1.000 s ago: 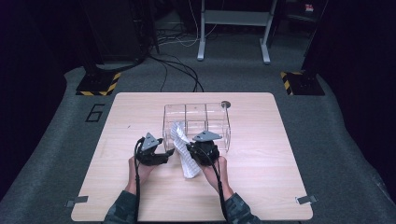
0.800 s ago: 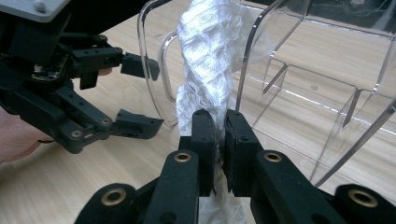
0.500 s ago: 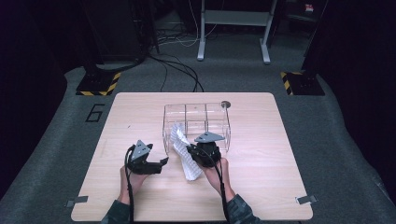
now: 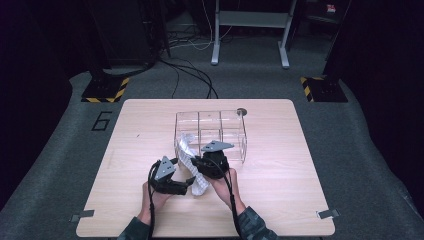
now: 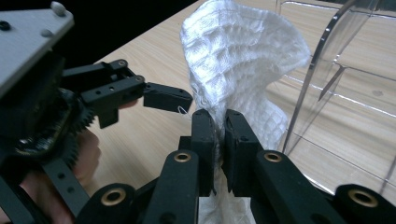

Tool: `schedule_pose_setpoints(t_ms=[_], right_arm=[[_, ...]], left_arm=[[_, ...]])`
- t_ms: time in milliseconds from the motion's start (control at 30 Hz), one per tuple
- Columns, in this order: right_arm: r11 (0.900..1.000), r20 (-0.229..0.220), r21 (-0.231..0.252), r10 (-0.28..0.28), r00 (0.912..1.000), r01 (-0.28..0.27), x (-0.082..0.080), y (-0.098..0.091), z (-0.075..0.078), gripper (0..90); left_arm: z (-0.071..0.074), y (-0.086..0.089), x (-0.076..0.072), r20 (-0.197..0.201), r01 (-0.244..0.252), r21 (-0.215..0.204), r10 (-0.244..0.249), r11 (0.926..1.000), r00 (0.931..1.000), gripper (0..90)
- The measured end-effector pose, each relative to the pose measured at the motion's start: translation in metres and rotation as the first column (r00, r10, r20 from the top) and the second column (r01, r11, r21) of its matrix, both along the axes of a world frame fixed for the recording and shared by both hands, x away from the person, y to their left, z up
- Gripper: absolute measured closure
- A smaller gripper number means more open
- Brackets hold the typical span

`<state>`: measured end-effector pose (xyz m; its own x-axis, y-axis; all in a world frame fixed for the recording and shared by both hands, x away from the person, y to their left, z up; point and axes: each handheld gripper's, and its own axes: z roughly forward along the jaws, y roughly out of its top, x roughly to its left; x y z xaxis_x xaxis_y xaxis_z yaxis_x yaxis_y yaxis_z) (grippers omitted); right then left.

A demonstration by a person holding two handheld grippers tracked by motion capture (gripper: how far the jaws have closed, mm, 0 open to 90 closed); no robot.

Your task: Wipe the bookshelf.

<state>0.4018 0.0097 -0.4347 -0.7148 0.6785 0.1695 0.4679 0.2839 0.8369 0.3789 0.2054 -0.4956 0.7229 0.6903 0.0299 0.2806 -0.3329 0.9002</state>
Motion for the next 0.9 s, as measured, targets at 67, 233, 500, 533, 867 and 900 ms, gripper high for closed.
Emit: schedule_pose_setpoints(t_ms=[67, 233, 500, 533, 867, 900], right_arm=[[1.0000, 0.007, 0.006, -0.003, 1.0000, 0.003, -0.001, 0.000, 0.002, 83.7], [0.9992, 0.017, 0.025, -0.031, 0.9994, 0.030, 0.000, -0.001, 0.006, 83.7], [0.9971, 0.001, 0.042, -0.063, 0.9980, 0.063, 0.006, 0.001, 0.010, 83.7], [0.9973, -0.005, 0.041, -0.061, 0.9981, 0.062, 0.006, 0.001, 0.010, 83.7], [0.9956, -0.041, 0.088, -0.028, 0.9988, 0.032, 0.001, 0.000, 0.009, 83.7], [0.9950, -0.047, 0.095, -0.024, 0.9986, 0.028, 0.001, -0.002, 0.009, 83.7]], left_arm=[[0.001, -0.002, -0.001, 0.016, -0.004, -0.016, 0.004, 0.9999, 0.9999, 0.7], [0.004, -0.004, -0.006, 0.025, 0.024, -0.079, -0.023, 0.9965, 0.9994, 0.0], [0.004, -0.023, -0.020, 0.044, 0.022, -0.074, -0.019, 0.9971, 0.9989, 0.0], [0.002, -0.026, -0.020, 0.039, 0.013, -0.061, -0.010, 0.9980, 0.9992, 0.0], [-0.006, -0.029, -0.006, 0.036, -0.127, -0.021, 0.128, 0.9916, 0.9911, 16.1], [-0.006, -0.027, -0.003, 0.029, -0.135, -0.023, 0.136, 0.9906, 0.9903, 18.0]])
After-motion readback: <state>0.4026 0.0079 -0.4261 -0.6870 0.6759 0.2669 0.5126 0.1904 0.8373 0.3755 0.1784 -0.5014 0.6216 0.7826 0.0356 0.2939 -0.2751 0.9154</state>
